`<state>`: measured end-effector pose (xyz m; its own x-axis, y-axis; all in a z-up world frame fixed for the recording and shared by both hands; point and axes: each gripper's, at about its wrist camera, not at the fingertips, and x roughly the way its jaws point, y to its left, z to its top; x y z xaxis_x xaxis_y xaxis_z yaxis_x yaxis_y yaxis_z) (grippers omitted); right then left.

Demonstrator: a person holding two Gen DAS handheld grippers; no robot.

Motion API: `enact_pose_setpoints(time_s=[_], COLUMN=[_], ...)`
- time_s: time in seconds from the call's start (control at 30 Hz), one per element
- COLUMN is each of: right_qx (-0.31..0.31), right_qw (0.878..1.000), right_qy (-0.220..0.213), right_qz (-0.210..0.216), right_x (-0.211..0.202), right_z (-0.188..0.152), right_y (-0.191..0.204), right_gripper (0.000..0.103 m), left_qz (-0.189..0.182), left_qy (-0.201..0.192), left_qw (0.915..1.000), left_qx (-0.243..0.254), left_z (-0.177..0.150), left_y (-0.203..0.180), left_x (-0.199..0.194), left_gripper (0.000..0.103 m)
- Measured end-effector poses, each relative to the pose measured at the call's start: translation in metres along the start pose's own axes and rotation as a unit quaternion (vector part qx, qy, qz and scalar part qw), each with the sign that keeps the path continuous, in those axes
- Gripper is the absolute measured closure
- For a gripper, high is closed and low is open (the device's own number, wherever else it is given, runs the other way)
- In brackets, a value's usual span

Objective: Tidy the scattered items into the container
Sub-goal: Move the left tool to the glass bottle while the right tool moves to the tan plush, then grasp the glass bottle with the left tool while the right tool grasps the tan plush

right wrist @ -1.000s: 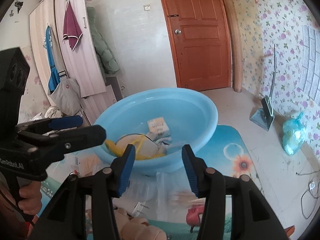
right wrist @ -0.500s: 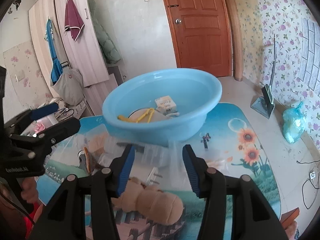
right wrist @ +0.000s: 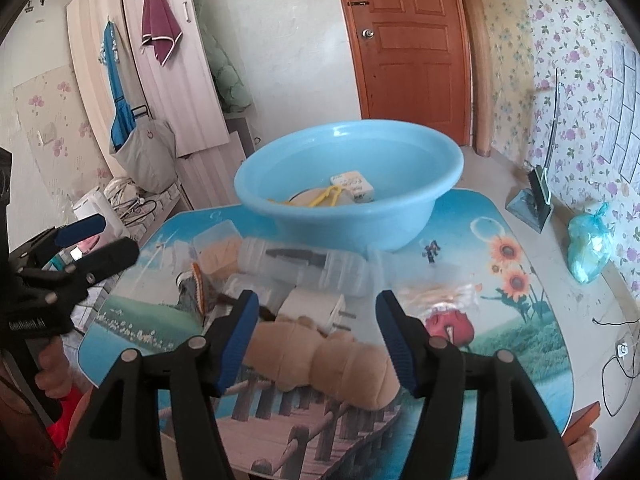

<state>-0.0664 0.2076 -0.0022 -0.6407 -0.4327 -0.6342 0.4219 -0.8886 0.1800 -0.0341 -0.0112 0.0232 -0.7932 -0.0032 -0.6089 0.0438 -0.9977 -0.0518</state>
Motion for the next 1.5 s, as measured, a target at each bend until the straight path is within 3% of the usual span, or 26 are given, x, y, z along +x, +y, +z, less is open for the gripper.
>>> enact_pose_setpoints(time_s=[0.37, 0.63, 0.8, 1.2, 1.5], right_qx=[0.005, 0.018, 0.018, 0.025, 0.026], right_qw=[1.0, 0.999, 0.999, 0.998, 0.997], right_qy=[0.018, 0.027, 0.04, 0.057, 0.07], right_qz=[-0.024, -0.018, -0.016, -0.004, -0.005], right_x=[0.002, 0.005, 0.012, 0.023, 0.035], right_z=[-0.016, -0.022, -0.027, -0.029, -0.027], right_y=[-0.002, -0.009, -0.011, -0.015, -0.013], right_gripper=[0.024, 0.013, 0.012, 0.012, 0.012], left_qz=[0.022, 0.007, -0.008, 0.015, -0.016], left_qy=[-0.003, 0.028, 0.04, 0.062, 0.107], left_qw=[0.9991, 0.9992, 0.999, 0.9978, 0.9924], left_qx=[-0.036, -0.026, -0.016, 0.015, 0.06], left_z=[-0.027, -0.035, -0.038, -0.025, -0.021], left_y=[0.031, 0.024, 0.02, 0.047, 0.05], left_x=[0.006, 0.021, 0.03, 0.057, 0.093], left_gripper=[0.0, 0.0, 0.0, 0.0, 0.0])
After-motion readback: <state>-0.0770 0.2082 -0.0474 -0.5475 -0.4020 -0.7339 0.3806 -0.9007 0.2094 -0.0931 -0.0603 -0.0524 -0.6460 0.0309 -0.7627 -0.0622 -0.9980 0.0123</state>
